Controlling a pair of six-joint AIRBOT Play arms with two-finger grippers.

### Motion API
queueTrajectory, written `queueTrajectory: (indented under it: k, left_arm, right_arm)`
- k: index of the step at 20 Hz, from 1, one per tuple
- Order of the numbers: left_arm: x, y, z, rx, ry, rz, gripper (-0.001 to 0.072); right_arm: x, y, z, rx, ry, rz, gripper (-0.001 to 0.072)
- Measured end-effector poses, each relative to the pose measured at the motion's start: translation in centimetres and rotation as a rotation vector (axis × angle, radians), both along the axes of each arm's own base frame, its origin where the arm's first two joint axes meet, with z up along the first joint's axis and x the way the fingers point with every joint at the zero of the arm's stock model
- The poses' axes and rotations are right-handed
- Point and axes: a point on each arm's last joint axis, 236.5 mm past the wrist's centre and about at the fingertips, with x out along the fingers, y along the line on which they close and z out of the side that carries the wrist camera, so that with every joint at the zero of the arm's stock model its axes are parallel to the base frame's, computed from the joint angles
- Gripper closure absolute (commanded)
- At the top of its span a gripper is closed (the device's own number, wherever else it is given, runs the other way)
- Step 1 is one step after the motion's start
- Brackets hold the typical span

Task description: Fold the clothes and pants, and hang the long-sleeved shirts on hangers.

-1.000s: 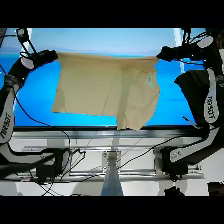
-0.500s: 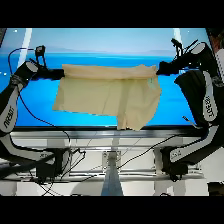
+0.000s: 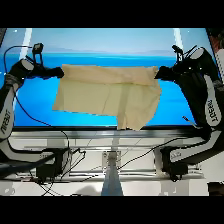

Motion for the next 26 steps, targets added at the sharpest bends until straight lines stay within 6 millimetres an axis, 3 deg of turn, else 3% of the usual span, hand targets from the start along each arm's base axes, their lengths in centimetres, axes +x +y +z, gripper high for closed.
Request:
queueTrajectory:
  k: [4, 7, 9, 13, 17, 25, 26]
  left_arm:
    - [-3.2, 2.4, 6.3, 0.074, -0.031, -0.016, 0.0077]
    - [-6.6, 5.0, 9.0, 0.137, 0.0, -0.002, 0.0077]
    - [-8.3, 6.6, 9.4, 0.154, 0.034, 0.023, 0.0078]
    - [-10.9, 8.4, 7.2, 0.12, 0.148, 0.064, 0.0078]
    - [-13.9, 8.0, 3.0, 0.011, 0.274, 0.101, 0.0078]
    - [-19.3, 4.9, -4.4, -0.177, 0.439, 0.171, 0.0077]
    - [-19.7, 4.6, -5.0, -0.187, 0.45, 0.176, 0.0077]
  right_arm:
    - [-4.1, -1.9, 2.6, -0.104, 0.0, 0.02, 0.0339]
    - [-10.2, -1.7, 2.0, -0.105, 0.061, 0.007, 0.0339]
    - [-14.5, 0.0, 0.6, -0.046, 0.112, -0.011, 0.0339]
    - [-21.1, 4.2, -2.8, 0.109, 0.21, -0.076, 0.0337]
    - [-25.1, 7.0, -5.4, 0.22, 0.303, -0.144, 0.0338]
    - [-26.5, 9.9, -7.6, 0.368, 0.338, -0.321, 0.0345]
    - [-26.4, 10.0, -7.8, 0.375, 0.333, -0.337, 0.0424]
